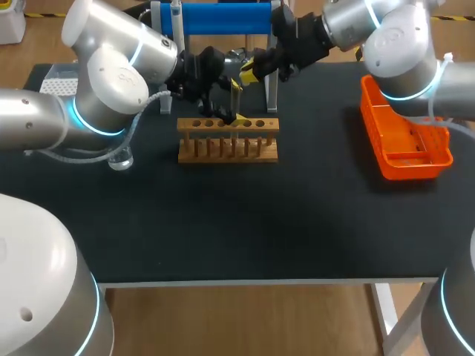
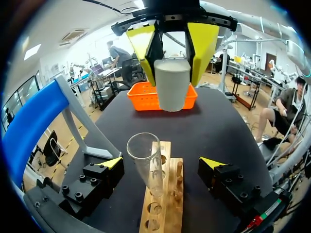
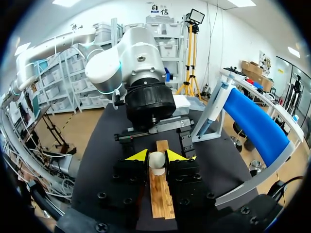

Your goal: Invert the test tube, pick up the pipette, mount the tip to pipette, aspirate from beaker and dispense into the tube, eject the tip, return the pipette, and cap with the stopper.

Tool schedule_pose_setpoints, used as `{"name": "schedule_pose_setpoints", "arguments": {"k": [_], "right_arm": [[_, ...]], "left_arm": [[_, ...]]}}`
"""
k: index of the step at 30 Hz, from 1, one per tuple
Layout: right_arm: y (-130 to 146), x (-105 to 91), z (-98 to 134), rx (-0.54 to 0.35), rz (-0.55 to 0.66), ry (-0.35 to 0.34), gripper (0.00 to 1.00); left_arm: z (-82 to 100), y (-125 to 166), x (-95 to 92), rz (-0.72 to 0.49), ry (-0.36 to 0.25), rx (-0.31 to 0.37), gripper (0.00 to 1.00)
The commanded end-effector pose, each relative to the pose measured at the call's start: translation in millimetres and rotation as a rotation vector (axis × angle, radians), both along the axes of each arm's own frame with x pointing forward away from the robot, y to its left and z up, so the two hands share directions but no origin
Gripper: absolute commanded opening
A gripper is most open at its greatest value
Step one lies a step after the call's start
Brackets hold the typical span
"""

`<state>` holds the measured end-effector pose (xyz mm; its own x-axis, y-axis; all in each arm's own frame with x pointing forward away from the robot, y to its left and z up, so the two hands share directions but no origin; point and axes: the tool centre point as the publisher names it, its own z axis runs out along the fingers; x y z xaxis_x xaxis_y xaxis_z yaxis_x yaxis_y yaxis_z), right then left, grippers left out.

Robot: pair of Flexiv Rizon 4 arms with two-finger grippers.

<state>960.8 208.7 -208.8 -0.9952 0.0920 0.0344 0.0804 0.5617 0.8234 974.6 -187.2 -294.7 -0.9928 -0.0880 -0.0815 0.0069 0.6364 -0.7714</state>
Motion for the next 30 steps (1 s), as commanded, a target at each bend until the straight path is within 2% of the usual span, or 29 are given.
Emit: {"name": "schedule_pose_setpoints", "arguments": {"k": [1, 30], "right_arm": [[3.9, 2.4, -4.5, -0.001, -0.004, 0.001, 0.00], [16.8, 10.1, -14.9, 0.020, -0.017, -0.008, 0.00]], "left_arm": [[1.2, 0.0, 0.8, -0.002, 0.003, 0.005, 1.00], [1.2, 0.0, 0.8, -0.002, 0.003, 0.005, 1.00]]}}
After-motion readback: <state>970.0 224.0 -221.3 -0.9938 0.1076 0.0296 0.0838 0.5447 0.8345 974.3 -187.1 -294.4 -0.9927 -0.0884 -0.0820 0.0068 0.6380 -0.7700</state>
